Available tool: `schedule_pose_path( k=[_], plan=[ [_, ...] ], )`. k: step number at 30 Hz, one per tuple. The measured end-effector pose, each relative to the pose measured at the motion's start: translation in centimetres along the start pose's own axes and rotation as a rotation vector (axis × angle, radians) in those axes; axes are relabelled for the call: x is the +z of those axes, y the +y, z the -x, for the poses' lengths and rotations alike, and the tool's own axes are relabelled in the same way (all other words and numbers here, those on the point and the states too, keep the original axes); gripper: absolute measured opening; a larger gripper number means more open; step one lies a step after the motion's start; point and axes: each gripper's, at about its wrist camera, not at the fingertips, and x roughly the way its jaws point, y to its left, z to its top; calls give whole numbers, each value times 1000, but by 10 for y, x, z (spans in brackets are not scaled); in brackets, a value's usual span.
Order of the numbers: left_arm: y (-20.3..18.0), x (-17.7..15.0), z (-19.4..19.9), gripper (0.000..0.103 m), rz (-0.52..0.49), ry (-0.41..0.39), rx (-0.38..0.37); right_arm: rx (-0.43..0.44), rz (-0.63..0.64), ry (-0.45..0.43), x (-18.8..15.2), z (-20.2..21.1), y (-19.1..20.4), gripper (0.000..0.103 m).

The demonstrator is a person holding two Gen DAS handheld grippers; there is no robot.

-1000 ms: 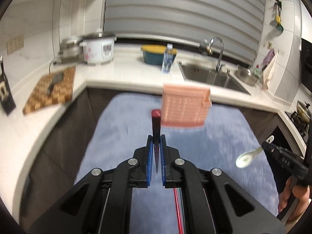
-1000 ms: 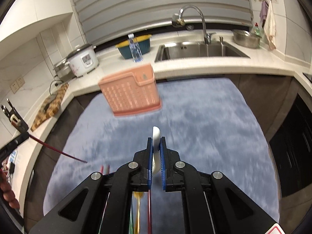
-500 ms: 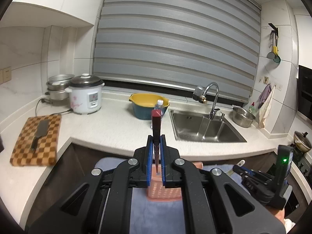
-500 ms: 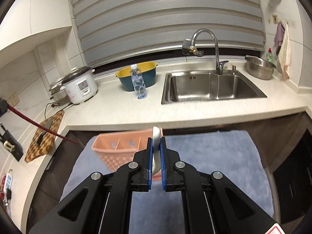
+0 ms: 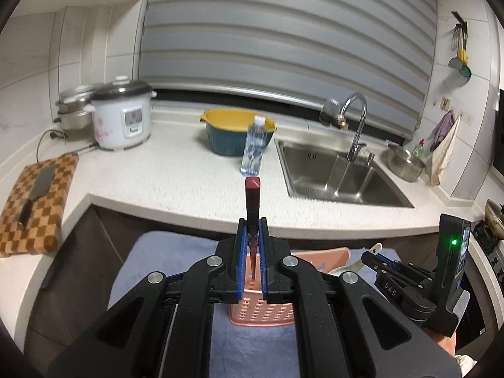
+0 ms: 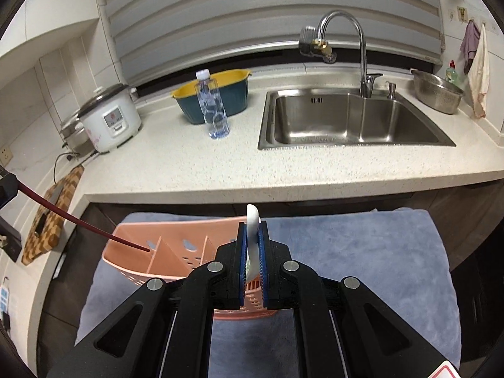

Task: Organize utensils
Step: 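Carry chopstick and spoon into the pink holder with both tools, then open both, then move both open tools back over the remaining utensils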

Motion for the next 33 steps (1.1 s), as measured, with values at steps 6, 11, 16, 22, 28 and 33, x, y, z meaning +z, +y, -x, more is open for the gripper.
schedule_pose_path(
  k=[6, 11, 16, 22, 28, 33],
  plan=[
    [3, -11, -10, 8, 12, 28, 1, -7, 15, -1, -9, -4, 1, 17],
    [8, -14, -5, 32, 31, 17, 26, -9, -6, -20, -10, 6, -3, 30],
    [9, -14, 6, 33, 37, 18, 27, -13, -1, -34, -15, 26, -6, 30],
    [16, -30, 43, 42, 53, 15, 24, -22, 1, -69, -38, 73, -10, 47],
    [24, -86, 90, 47, 27, 51, 43, -43, 21, -56, -114, 134, -22, 60],
    [31, -161, 116, 47, 58, 159, 41, -47, -17, 51, -199, 167, -40, 60]
  ],
)
